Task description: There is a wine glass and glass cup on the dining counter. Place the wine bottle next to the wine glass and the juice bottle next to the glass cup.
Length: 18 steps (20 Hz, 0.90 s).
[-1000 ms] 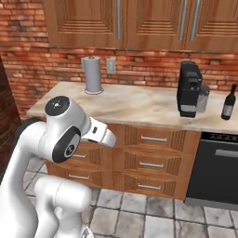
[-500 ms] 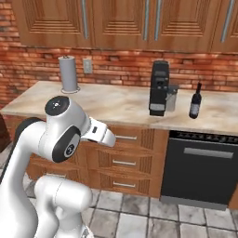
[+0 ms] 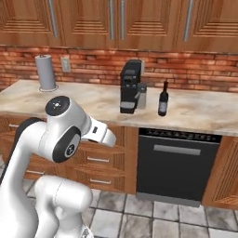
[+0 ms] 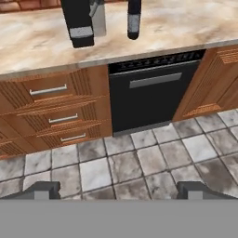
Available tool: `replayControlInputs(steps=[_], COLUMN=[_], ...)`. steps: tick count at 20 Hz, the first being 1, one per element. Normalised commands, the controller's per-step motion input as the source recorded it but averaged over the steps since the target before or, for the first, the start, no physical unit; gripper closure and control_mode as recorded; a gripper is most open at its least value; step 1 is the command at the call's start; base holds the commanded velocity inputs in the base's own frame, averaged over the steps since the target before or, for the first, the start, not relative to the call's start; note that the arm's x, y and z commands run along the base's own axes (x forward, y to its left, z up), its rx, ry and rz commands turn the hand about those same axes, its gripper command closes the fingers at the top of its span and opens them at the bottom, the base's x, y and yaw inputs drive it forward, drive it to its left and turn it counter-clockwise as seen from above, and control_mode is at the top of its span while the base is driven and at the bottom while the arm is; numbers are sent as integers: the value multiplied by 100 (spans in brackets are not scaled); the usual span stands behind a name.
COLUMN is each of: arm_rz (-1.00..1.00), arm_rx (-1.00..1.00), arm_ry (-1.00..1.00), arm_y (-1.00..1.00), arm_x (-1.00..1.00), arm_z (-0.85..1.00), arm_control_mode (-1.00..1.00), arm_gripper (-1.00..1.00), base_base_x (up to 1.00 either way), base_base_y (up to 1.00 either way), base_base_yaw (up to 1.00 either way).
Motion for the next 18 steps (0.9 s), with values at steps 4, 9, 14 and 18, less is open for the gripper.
replayControlInputs(steps=[4,9,14,18], arm_rz=[0,0,0,0], arm_rx=[0,0,0,0], arm_ry=[0,0,0,0], arm_y=[0,0,0,0], arm_x=[0,0,0,0], arm_z=[0,0,0,0], arm_control_mode=[100,100,100,100], arm_gripper=[-100,-100,-100,-100], base_base_x=[26,27,34,59], base_base_y=[-61,-60,-58,-53], base_base_yaw=[7,8,8,2])
